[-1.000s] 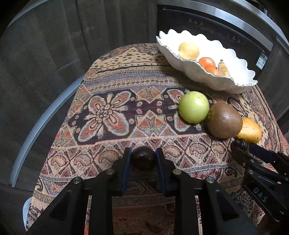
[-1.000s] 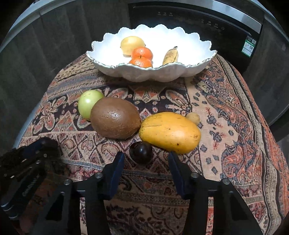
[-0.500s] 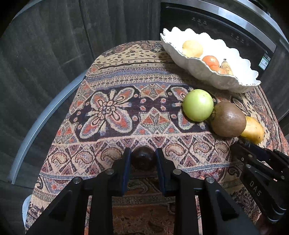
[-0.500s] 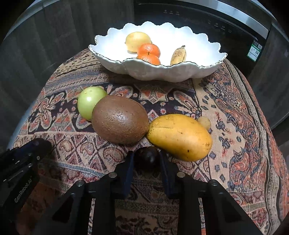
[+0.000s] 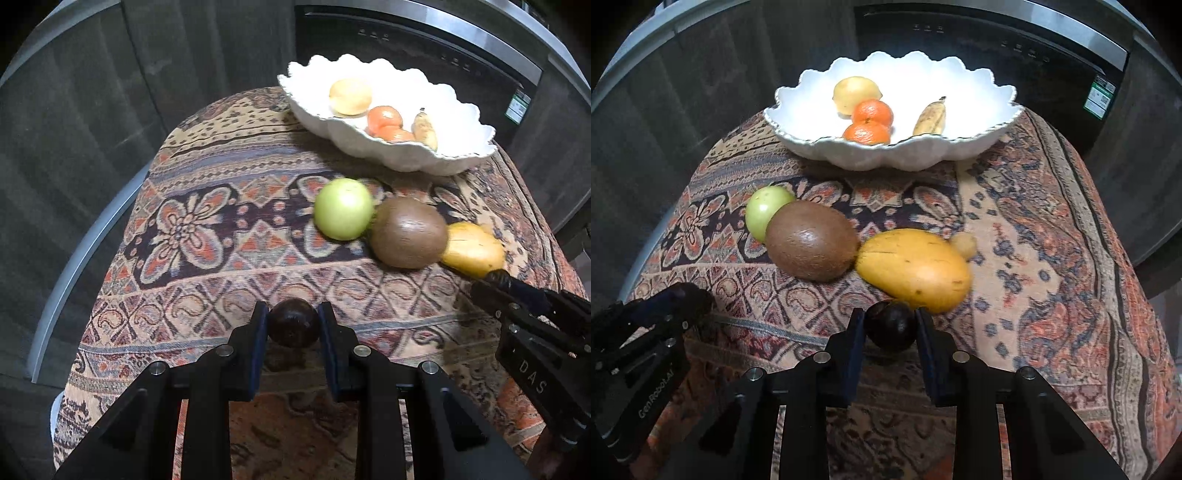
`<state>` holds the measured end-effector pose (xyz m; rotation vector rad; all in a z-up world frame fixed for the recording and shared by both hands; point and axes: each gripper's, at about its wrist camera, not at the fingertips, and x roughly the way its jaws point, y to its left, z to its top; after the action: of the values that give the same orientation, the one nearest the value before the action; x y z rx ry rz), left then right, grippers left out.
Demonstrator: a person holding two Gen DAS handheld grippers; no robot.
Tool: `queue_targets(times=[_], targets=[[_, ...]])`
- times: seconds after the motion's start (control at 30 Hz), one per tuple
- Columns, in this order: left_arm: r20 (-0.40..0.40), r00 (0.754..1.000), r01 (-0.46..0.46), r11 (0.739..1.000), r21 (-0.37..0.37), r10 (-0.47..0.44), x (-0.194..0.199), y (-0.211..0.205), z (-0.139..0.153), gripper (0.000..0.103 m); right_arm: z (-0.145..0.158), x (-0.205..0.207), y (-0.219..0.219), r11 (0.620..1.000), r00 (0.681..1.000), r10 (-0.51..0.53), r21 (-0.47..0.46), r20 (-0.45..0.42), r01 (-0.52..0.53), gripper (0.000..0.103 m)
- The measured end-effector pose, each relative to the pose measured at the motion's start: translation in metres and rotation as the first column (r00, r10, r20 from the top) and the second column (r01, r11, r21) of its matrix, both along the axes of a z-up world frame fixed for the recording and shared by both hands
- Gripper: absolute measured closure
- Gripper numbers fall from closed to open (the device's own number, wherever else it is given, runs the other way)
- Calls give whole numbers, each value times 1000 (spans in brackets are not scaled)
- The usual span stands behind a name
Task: Organize fruits
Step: 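Carry both dark plums over the white bowl and open both tools to drop them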
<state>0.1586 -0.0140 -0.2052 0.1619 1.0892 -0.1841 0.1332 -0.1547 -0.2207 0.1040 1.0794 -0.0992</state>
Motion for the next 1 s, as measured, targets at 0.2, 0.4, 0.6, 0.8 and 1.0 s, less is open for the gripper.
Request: queue_targets(times=[0.2,0.4,0.6,0.8,1.0], targets=[[5,999,31,999,25,-31,-2,-20,12,76,15,-2,-15,1000,1000,20,-21,6,-20,74],[5,999,45,999,19,-45,7,-40,29,76,35,-2,-36,999,999,22,-43,26,-21,74],[26,997,74,997,18,-74,19,-62,51,76,56,6,-55,999,999,13,-37,51,-11,74],[54,995,81,997,6,-81,37,-77,72,76,79,19,-68,999,995,13,-47,96,-8,74],[89,992,89,996,6,-89,57,-88,90,76,97,36,-78,998,991,19,-55,134,-11,74]])
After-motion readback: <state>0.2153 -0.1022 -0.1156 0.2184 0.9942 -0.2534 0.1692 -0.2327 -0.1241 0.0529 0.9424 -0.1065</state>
